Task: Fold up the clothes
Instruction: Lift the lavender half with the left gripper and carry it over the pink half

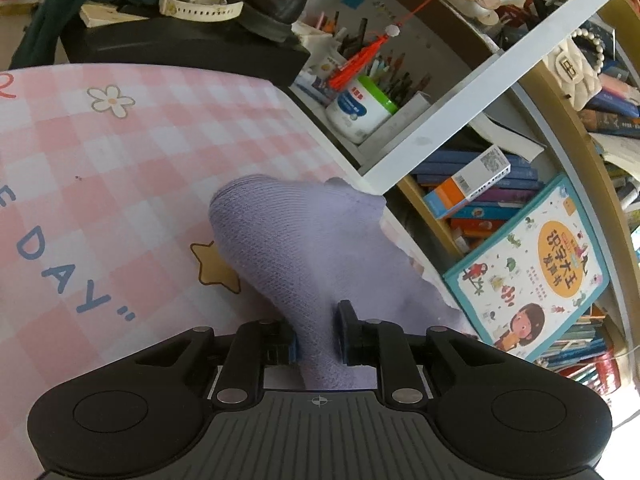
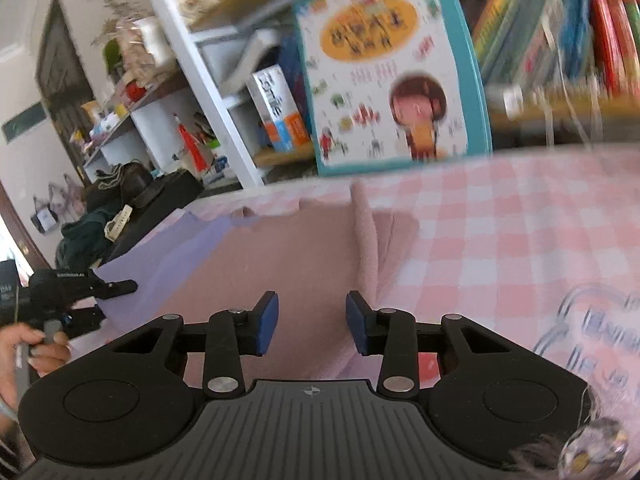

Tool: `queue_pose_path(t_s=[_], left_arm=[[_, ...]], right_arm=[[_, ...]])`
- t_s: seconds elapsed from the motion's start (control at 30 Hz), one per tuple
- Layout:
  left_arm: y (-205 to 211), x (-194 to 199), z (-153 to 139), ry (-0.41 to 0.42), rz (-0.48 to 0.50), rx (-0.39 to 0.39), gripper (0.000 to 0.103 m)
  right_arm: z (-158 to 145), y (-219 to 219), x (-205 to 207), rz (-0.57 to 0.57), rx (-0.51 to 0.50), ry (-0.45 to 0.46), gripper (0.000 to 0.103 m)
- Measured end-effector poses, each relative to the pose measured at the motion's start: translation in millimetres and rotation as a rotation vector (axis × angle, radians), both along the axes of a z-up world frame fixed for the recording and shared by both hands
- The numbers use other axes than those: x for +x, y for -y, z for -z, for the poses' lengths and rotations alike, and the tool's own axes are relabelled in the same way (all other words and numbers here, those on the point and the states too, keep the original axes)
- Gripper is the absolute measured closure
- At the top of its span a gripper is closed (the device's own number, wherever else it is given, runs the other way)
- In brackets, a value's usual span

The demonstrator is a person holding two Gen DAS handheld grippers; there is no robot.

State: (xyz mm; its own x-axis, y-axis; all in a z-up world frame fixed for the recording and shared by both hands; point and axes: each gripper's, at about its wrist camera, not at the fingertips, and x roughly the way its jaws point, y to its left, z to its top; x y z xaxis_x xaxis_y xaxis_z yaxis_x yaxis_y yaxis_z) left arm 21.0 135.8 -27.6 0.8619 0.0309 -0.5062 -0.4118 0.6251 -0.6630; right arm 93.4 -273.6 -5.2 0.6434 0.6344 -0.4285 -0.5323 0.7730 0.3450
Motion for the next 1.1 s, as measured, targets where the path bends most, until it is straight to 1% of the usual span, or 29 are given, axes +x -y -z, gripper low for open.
queue_pose_path(t_s=[0.07,0.1,0.13,0.23,0.3,0.37,0.4,0.43,0.47,0.5,0.6,0.73,0.83,0.97,1.1], left_arm=[[-1,0,1,0.002,-0.002,-0.009,0.084],[-1,0,1,0.003,-0.003,-0.014,0.084],[-1,0,1,0.004,-0.004,-0.018,0.084],[-1,0,1,0.005,0.001,-0.011,0.083],[-1,1,1,0.005,0.005,-0.005,0.083],[-2,1,1,0.004,0.012,-0.004,0.083],[-3,1,1,0.004,0.016,-0.003,0.083],[-4,1,1,0.004,0.018,-0.006,0.083],[-4,1,1,0.005,0.019,-0.008,0.083],[-5,1,1,0.004,0.020,-0.010,0.083],[-5,2,1,0.001,0.021,-0.010,0.084],[-4,4,-1,-0.012,0.035,0.012,0.088],[-2,4,-6,-0.015,0.046,0.033,0.090],[11,5,-22,0.014,0.066,0.126,0.091],[29,6,-42,0.057,0.111,0.226,0.091]], right_arm=[[-10,-2,-8,-0.020,-0.049,0.112,0.063],[-15,-2,-10,-0.057,-0.056,0.151,0.059],[-19,-3,-12,-0.104,-0.051,0.175,0.057],[-25,-8,-13,-0.254,-0.058,0.165,0.057],[-17,-17,-8,-0.292,-0.096,0.118,0.057],[-5,-24,-1,-0.280,-0.131,0.058,0.059],[2,-24,3,-0.255,-0.138,0.031,0.062],[6,-21,6,-0.231,-0.123,0.010,0.070],[5,-17,9,-0.214,-0.098,-0.008,0.073],[4,-13,12,-0.196,-0.088,-0.025,0.077],[4,-4,16,-0.148,-0.083,-0.049,0.079],[7,0,18,-0.152,-0.049,-0.085,0.080],[7,3,18,-0.148,-0.032,-0.103,0.082],[9,8,22,-0.132,0.008,-0.139,0.083],[11,10,22,-0.127,0.023,-0.148,0.083]])
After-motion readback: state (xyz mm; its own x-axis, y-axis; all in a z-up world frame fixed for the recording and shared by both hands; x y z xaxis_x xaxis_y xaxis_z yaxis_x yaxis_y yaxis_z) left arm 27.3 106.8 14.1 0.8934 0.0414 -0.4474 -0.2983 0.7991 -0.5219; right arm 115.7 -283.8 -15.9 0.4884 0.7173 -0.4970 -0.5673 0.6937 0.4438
